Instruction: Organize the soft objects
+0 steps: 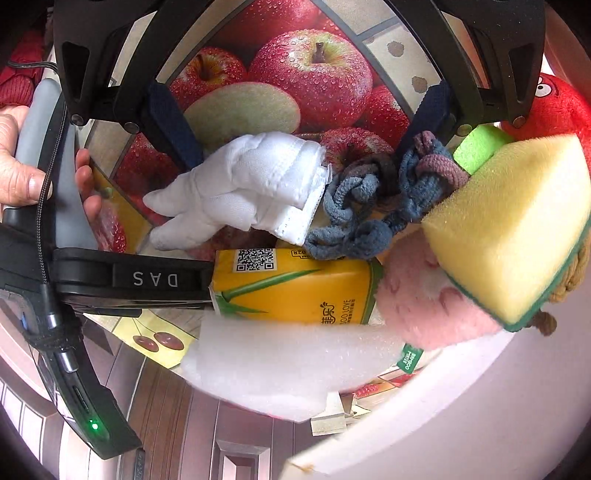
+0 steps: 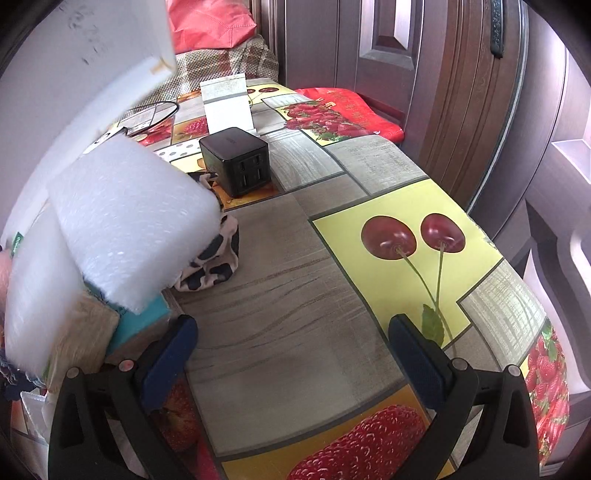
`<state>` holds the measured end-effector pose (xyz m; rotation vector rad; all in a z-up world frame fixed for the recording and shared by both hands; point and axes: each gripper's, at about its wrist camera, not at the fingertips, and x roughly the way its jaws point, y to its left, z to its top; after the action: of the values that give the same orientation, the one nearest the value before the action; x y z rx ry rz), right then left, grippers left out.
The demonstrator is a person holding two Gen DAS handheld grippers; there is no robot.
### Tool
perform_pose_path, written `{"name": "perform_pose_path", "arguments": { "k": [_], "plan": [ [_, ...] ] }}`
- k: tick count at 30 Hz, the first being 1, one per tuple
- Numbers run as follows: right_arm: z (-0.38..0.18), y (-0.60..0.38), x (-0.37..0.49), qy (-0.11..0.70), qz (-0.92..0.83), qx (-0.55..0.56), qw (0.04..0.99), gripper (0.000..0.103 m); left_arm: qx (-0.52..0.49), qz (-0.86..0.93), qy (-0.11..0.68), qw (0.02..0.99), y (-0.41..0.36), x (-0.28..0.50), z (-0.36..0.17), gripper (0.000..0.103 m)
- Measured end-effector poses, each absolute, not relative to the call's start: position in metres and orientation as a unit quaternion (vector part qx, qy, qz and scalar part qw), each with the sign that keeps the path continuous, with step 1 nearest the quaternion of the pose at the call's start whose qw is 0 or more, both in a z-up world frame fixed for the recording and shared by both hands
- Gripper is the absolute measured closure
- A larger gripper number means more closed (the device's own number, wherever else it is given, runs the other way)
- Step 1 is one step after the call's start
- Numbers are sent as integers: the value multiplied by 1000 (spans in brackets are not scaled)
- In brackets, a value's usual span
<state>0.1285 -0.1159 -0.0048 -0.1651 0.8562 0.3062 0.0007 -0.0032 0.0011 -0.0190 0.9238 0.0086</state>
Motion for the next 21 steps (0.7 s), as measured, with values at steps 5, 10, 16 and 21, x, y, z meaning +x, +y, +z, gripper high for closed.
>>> {"name": "perform_pose_path", "arguments": {
  "k": [5,10,16,21],
  "plan": [
    [-4,-116,127,412,150,-75,896,0,-9,4,446,895,-4,1,1,1],
    [-4,-116,127,412,150,-75,896,0,-10,4,446,895,-4,1,0,1],
    [-4,-116,127,412,151,-73,896,0,-10,4,446,895,-4,1,0,1],
    [-4,-116,127,412,151,-72,896,0,-8,4,445,895,-5,2,0,1]
  ]
}}
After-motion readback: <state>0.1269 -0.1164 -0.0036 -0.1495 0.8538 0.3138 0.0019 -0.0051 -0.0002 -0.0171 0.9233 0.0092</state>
